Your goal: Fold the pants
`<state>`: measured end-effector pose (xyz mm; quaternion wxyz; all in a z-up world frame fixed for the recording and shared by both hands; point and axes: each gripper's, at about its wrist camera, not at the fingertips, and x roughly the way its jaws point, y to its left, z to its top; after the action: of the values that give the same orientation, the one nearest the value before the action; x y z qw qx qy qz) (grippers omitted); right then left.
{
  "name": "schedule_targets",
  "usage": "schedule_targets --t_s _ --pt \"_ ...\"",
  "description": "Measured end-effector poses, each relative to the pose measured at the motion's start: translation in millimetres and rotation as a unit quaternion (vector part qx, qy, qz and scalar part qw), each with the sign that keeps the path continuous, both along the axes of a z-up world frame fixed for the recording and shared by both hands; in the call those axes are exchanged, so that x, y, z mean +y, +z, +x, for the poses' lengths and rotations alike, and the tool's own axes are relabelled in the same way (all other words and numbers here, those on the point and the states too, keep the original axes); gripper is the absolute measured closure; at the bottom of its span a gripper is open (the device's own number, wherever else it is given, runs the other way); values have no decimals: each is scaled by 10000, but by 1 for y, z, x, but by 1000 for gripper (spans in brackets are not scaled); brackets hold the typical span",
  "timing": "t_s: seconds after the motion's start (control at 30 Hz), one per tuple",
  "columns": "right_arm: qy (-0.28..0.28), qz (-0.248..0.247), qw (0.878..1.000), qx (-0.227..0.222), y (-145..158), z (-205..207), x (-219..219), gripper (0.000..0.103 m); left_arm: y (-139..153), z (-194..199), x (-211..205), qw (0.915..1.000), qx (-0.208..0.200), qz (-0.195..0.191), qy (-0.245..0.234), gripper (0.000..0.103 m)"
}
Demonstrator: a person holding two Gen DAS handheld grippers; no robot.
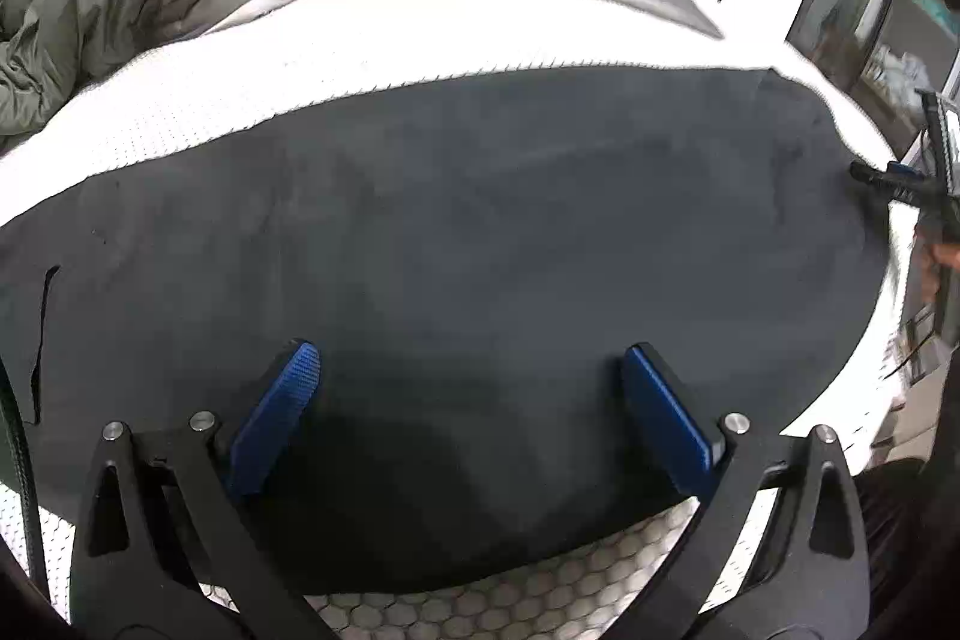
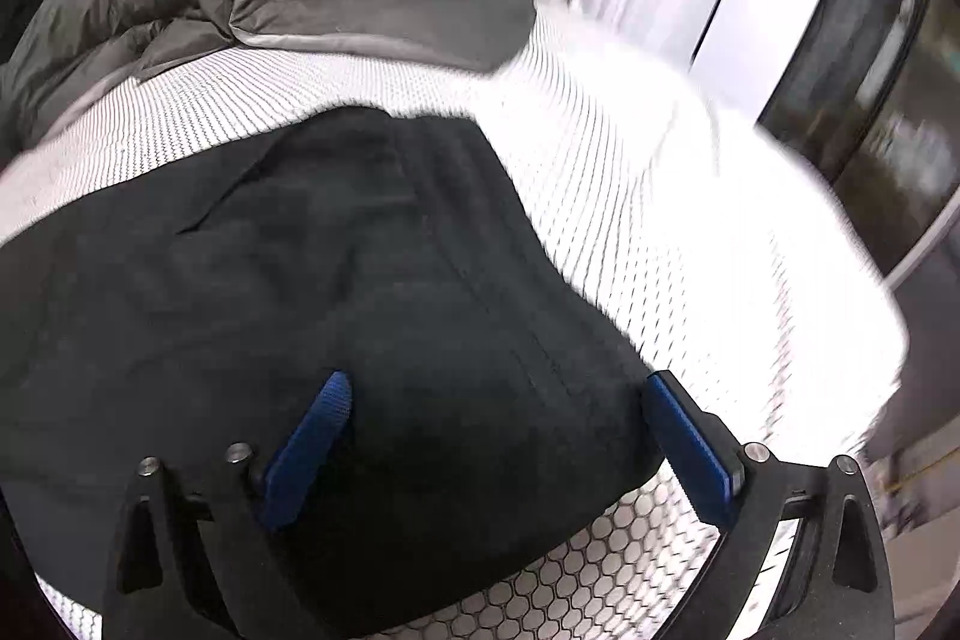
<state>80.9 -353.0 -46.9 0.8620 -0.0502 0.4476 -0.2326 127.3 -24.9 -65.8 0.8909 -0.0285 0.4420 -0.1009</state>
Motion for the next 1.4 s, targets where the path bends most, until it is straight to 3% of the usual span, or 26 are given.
schedule_targets --t_s 0.07,0.2,0.33,0.4,0.47,0.57,0.63,0.73,0.8,0.87,0.93,1.0,1.1,1.27,1.4 --pt "389 27 9990 -212 12 4 26 4 9 6 -3 9999 -59 -134 -38 3" --pt "1544 835 9838 -371 17 25 92 4 16 41 -9 9998 -32 -194 -11 3" --pt "2606 823 9618 141 -7 58 177 4 4 69 -20 9996 252 57 -146 3" --pt "2823 660 9561 417 -22 70 201 4 -3 77 -18 9988 409 264 -89 3" --pt "2775 404 9573 700 -36 76 203 4 -3 82 -9 9984 417 375 25 3" --pt "2123 23 9743 749 -38 76 158 4 -1 81 13 9979 382 435 276 3" --pt "1202 -178 9902 688 -36 74 102 4 -2 80 31 9972 383 435 479 3" --pt "-2 -411 9978 519 -33 58 29 4 -2 79 64 9949 320 400 867 3" --pt "-290 -50 9993 249 -28 47 5 4 -8 84 82 9902 343 543 1244 3" --pt "-232 85 9996 163 -25 44 6 4 -12 87 86 9890 403 570 1304 3" --pt "-122 -323 9991 233 -19 51 19 4 -6 87 80 9891 365 722 1230 5" --pt "56 -508 9986 107 -7 53 38 4 7 85 73 9935 196 503 998 6" --pt "666 -46 9975 -242 11 58 74 4 19 92 64 9949 31 503 870 6" --pt "1929 911 9768 -177 5 103 157 4 13 124 54 9962 204 316 788 6" --pt "2704 749 9595 235 -17 140 221 4 -2 140 42 9943 427 471 857 6"
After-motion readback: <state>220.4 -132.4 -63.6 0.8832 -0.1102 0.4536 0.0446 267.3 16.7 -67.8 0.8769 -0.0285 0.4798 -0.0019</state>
